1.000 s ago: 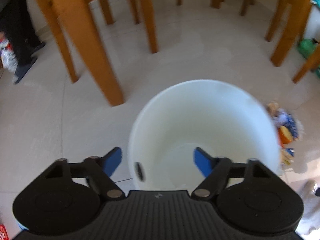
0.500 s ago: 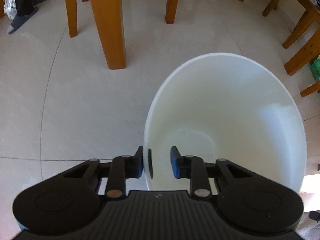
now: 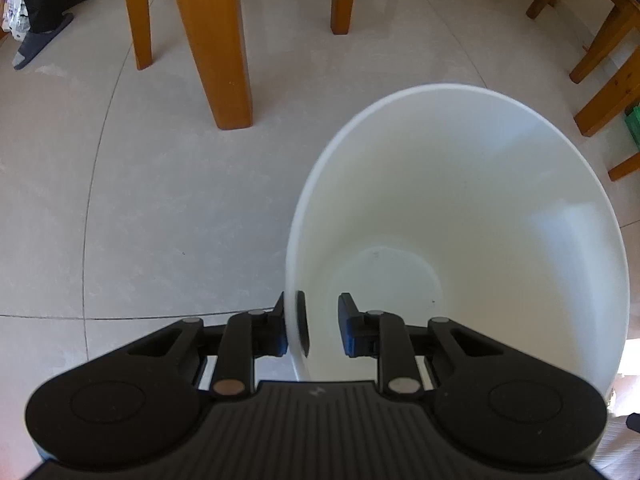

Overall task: Organize objects
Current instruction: 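Clamp the rim of the white bin with the left gripper, then grasp the small white plastic cup with the right gripper while left holds bin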

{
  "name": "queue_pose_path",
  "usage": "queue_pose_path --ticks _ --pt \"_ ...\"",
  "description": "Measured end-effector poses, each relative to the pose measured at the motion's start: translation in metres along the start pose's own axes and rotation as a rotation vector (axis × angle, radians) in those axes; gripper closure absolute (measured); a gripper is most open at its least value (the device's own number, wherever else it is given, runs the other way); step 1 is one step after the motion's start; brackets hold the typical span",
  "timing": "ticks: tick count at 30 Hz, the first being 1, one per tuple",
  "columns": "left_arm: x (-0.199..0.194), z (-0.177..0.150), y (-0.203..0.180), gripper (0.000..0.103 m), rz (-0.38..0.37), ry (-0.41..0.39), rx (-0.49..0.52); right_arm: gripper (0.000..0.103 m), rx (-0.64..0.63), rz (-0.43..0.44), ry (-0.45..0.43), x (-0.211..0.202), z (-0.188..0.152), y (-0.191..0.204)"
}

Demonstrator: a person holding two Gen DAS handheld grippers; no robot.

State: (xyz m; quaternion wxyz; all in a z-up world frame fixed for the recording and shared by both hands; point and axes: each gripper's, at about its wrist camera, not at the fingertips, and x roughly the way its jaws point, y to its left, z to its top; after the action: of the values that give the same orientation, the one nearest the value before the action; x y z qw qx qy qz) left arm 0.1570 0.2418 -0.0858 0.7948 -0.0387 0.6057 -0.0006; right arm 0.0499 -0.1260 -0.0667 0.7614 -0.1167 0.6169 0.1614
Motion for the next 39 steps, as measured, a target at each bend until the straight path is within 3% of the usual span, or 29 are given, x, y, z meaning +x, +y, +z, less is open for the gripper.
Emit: queue_pose_path --ticks 12,23,39 --pt "-0.001 -0.001 0.01 0.095 -0.014 -0.021 -0.024 0.0 -0.067 -0.042 -0.034 0.002 -0.004 0.004" --pt "0.0 0.0 0.01 0.096 -0.008 -0.041 -0.01 0.0 -0.1 -0.072 -0.037 0.009 -0.009 -0.001" --pt "-0.002 0.001 0.01 0.096 -0.015 -0.004 0.002 0.0 -0.114 -0.09 -0.042 0.01 -0.011 -0.003"
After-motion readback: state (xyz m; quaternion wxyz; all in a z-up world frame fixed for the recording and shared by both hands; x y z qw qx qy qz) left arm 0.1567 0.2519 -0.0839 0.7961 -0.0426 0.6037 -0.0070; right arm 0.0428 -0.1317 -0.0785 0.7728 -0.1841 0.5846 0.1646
